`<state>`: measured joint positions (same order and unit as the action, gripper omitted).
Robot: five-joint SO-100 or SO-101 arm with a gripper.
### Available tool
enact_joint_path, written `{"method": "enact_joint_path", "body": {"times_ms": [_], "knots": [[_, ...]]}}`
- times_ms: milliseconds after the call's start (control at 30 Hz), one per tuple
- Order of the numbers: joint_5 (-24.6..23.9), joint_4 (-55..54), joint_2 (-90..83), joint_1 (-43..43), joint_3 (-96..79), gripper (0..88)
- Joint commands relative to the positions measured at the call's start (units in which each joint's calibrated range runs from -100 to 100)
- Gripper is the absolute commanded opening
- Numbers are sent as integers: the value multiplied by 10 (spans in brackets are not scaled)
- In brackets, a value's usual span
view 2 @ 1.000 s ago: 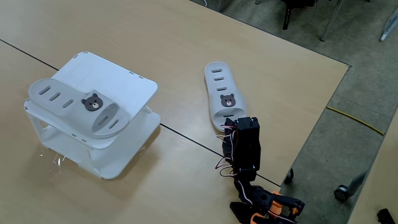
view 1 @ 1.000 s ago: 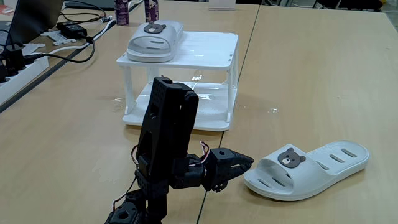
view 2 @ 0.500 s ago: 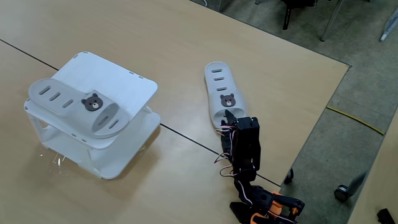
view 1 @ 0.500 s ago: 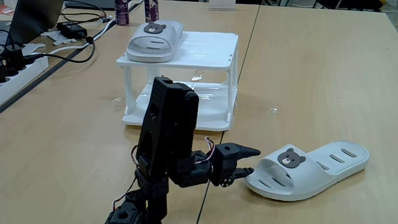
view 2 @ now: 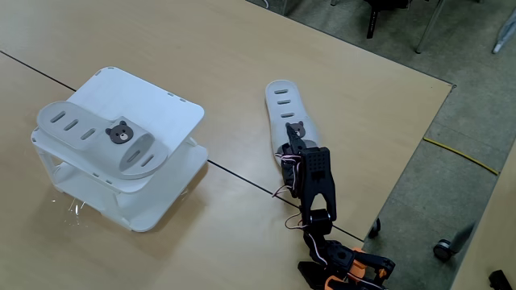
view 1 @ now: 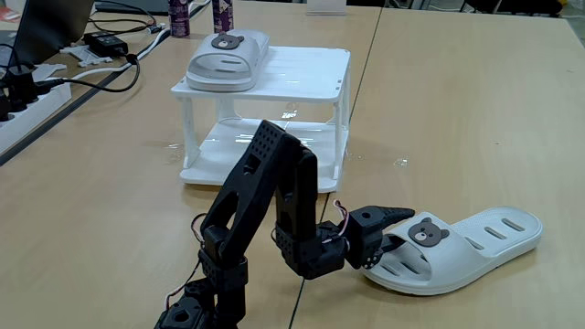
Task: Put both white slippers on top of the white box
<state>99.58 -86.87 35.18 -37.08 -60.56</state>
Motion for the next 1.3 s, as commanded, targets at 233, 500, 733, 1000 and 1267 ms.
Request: {"method": "enact_joint_path", "body": {"times_ms": [233,500,733,1000,1267], "knots": [[4,64,58,-26,201,200],[4,103,58,-35,240,193],[4,103,58,-33,231,5],[4,128,49,-35,240,8],[4,463,-174,-61,367,8]]}}
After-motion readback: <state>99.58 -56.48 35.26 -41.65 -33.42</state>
